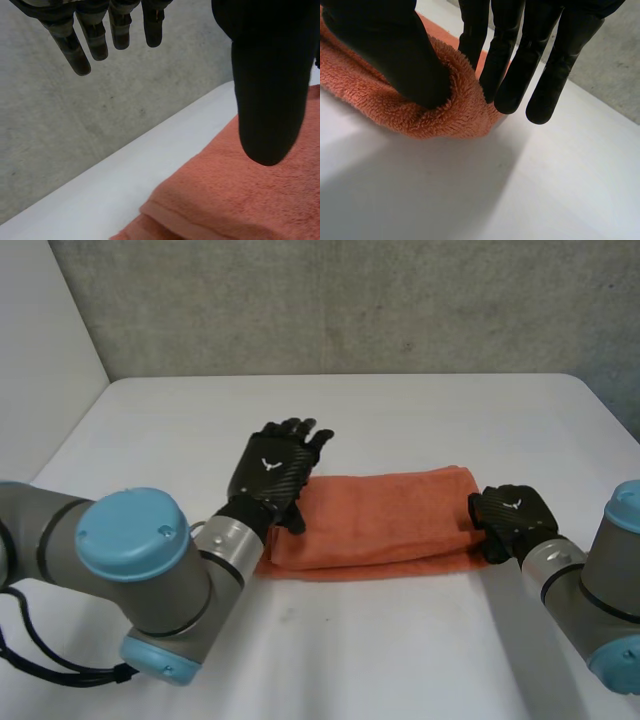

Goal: Fold the laundry

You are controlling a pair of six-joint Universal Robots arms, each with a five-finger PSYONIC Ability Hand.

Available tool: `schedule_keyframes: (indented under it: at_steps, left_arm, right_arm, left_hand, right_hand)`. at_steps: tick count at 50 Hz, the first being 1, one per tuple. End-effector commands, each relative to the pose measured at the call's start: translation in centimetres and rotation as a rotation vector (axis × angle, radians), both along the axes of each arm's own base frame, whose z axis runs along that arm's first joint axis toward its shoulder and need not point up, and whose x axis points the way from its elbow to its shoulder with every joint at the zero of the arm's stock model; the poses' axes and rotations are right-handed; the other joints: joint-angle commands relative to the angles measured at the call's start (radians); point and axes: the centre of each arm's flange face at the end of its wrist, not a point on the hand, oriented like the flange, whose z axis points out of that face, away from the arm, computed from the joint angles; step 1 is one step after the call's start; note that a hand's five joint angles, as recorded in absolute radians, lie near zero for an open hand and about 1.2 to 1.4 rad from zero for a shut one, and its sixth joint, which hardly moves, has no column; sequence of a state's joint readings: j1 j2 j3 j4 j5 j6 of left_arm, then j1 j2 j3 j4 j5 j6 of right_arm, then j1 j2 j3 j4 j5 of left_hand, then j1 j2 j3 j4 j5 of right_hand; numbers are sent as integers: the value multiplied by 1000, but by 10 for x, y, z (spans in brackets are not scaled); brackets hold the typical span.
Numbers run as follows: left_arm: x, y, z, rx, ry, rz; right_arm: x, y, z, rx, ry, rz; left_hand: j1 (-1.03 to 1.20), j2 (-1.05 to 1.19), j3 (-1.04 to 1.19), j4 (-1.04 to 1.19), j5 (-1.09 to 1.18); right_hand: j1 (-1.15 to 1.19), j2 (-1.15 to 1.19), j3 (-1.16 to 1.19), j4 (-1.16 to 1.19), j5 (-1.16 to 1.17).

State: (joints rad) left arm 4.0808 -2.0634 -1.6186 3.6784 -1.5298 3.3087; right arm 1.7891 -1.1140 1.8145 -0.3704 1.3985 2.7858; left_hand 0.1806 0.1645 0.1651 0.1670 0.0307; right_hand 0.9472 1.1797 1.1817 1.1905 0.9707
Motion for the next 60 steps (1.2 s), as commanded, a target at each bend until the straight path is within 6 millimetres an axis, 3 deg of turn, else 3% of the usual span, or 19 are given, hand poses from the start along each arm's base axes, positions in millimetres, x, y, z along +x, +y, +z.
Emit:
schedule_keyframes:
  at_steps: [1, 5, 8, 9, 10, 12, 18, 23, 27, 28, 29, 30, 31, 33, 37, 41, 48, 50, 60]
  left_arm:
    - [21, -1, 12, -6, 8, 50]
    - [34, -1, 14, 0, 1, 80]
    - [42, 0, 20, -6, 6, 99]
    - [42, 0, 20, -6, 6, 99]
    - [47, -2, 23, -10, 8, 114]
    - [52, -3, 24, -8, 9, 126]
    - [58, -4, 29, -9, 9, 145]
    - [63, -7, 28, 5, 9, 162]
    - [63, -10, 30, 9, 23, 166]
    - [63, -12, 32, 9, 36, 169]
    - [63, -12, 32, 9, 36, 169]
    - [63, -14, 34, 11, 53, 174]
    - [63, -17, 37, 7, 67, 173]
    - [61, -20, 39, 8, 77, 173]
    - [52, -27, 39, 17, 106, 158]
    - [41, -29, 35, 43, 120, 129]
    - [5, -20, 11, 156, 128, 39]
    - [-4, -19, -10, 231, 102, 31]
    - [4, -20, -46, 385, 17, 89]
  right_arm:
    - [1, -13, 6, -61, 52, 0]
    - [7, -22, 19, -138, 96, 25]
    - [41, -14, 41, -241, 107, 109]
    - [67, -4, 55, -295, 91, 169]
    - [67, -4, 55, -295, 91, 170]
    - [115, 24, 66, -353, 54, 298]
    - [178, 79, 44, -347, 49, 524]
    - [199, 115, 9, -269, 90, 661]
    - [199, 120, 1, -217, 116, 675]
    - [198, 121, 5, -209, 117, 669]
    - [196, 121, 13, -205, 108, 664]
    - [196, 121, 13, -205, 108, 664]
    - [195, 116, 29, -222, 76, 642]
    - [189, 106, 41, -221, 34, 596]
    - [150, 50, 88, -159, -212, 343]
    - [132, 33, 102, -101, -327, 257]
    - [127, 25, 76, 43, -297, 225]
    - [124, 14, 60, 84, -273, 196]
    - [127, 3, 14, 190, -191, 184]
  left_hand:
    - [-6, 10, 9, 8, -31]
    - [-6, 10, 9, 8, -31]
    - [-6, 10, 9, 8, -31]
    - [-6, 10, 9, 8, -31]
    - [-6, 10, 9, 8, -31]
    - [-6, 10, 9, 8, -31]
    - [-6, 10, 9, 8, -31]
    - [-6, 10, 9, 8, -31]
    - [-6, 10, 9, 8, -31]
    - [-6, 10, 9, 8, -31]
    - [-6, 10, 9, 8, -31]
    - [-6, 10, 9, 8, -31]
    - [-6, 10, 9, 8, -31]
    - [-6, 10, 9, 8, -31]
    - [-6, 10, 9, 8, -31]
    - [-6, 10, 9, 8, -31]
    - [-6, 10, 9, 8, -31]
    - [-5, 11, 10, 8, -30]
    - [-6, 10, 9, 8, -31]
  right_hand:
    - [449, 217, 215, 206, 251]
    - [449, 217, 215, 206, 251]
    - [449, 217, 215, 206, 251]
    - [449, 217, 215, 206, 251]
    - [449, 217, 215, 206, 251]
    - [449, 217, 215, 206, 251]
    - [449, 217, 215, 206, 251]
    - [449, 217, 215, 206, 251]
    - [449, 217, 215, 206, 251]
    - [293, 61, 59, 50, 95]
    - [-194, -426, -428, -437, -392]
    - [-199, -431, -433, -442, -397]
    - [-620, -853, -855, -863, -818]
    - [-773, -1005, -1007, -1016, -971]
    - [-773, -1005, -1007, -1016, -971]
    - [-773, -1005, -1007, -1016, -971]
    - [-773, -1005, -1007, -1016, -971]
    - [-773, -1005, -1007, -1016, -971]
    - [-773, -1005, -1007, -1016, -971]
